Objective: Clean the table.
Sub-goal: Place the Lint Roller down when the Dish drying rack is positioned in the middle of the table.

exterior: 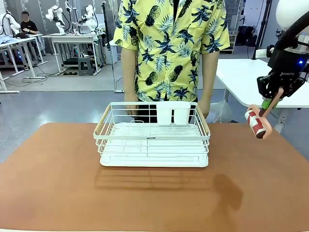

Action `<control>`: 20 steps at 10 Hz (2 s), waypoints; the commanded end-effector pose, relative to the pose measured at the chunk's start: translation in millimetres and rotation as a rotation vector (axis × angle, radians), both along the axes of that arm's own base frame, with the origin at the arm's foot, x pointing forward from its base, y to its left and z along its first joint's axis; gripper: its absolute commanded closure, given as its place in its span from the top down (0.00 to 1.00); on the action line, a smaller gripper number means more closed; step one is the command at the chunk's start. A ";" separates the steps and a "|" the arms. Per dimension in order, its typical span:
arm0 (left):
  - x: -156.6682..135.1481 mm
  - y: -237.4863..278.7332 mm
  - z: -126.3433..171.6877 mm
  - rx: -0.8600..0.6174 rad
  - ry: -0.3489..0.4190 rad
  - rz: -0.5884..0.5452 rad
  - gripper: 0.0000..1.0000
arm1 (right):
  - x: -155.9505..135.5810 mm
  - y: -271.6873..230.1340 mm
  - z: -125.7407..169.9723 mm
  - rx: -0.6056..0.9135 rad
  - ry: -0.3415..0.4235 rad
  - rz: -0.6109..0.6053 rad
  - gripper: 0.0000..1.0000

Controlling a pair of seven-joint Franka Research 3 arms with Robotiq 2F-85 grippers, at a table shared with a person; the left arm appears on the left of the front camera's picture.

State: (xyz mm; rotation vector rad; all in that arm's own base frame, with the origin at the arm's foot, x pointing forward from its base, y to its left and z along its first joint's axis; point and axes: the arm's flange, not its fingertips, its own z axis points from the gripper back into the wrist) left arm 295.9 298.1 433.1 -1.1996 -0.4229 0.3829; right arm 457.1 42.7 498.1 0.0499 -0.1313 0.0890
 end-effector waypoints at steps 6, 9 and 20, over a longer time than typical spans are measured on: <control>-3.1 -0.1 0.1 -0.009 -0.013 0.002 1.00 | 3.1 -2.4 5.9 0.055 -0.029 -0.107 0.21; -3.1 -0.1 0.1 -0.009 -0.013 0.002 1.00 | 19.8 2.2 8.2 0.049 -0.046 -0.671 0.21; -3.1 -0.1 0.1 -0.009 -0.013 0.002 1.00 | 54.7 -12.1 -48.9 0.434 -0.089 -1.424 0.21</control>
